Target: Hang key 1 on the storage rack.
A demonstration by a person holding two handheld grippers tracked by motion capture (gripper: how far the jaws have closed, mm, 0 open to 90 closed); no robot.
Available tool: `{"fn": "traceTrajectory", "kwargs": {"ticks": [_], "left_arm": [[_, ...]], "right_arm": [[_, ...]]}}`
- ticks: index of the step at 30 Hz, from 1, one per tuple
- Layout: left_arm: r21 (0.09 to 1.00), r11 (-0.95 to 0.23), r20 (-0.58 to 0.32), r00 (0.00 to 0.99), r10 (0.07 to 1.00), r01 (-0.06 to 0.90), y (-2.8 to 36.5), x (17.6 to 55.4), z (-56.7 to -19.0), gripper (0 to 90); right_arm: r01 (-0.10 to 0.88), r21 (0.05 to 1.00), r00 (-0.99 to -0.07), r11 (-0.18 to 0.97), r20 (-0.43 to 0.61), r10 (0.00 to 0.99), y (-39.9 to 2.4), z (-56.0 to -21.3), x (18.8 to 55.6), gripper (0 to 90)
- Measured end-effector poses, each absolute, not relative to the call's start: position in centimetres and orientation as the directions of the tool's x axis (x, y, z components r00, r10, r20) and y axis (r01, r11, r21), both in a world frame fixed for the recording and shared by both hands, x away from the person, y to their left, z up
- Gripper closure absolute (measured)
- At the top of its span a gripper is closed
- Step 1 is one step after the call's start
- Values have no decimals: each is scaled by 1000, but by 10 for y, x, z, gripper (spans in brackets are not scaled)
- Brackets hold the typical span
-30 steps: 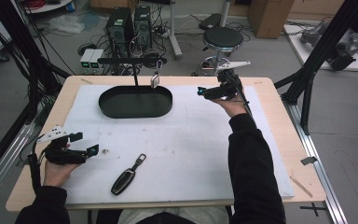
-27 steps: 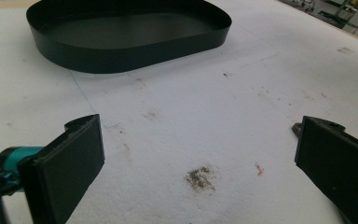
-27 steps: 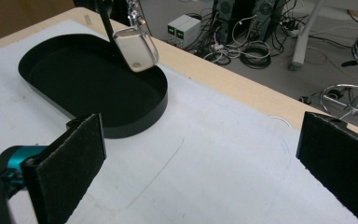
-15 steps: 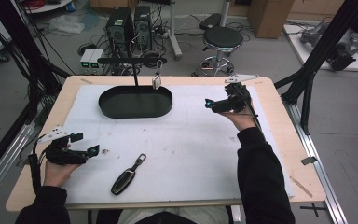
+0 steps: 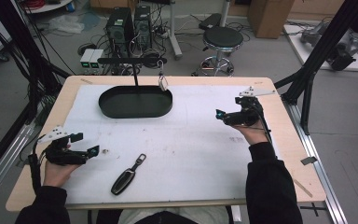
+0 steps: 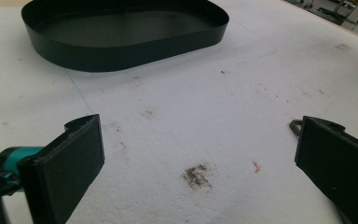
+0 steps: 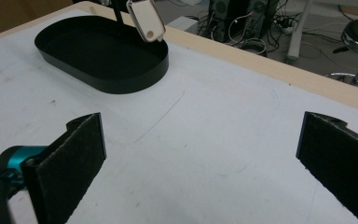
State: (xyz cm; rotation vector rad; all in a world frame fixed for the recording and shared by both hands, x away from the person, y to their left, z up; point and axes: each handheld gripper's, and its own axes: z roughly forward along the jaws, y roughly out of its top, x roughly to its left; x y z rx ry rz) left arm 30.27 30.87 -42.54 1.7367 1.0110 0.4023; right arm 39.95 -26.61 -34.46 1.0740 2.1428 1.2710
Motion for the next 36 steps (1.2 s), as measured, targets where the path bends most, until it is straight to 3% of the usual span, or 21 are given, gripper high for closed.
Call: {"fn": "traceTrajectory", "kwargs": {"ticks": [36], "left_arm": [[890,-107,-196,582,789,444,307,304,-426,18]], "right_arm": [[437,873,-564,219,76,822,-318,-395,354,6]]}}
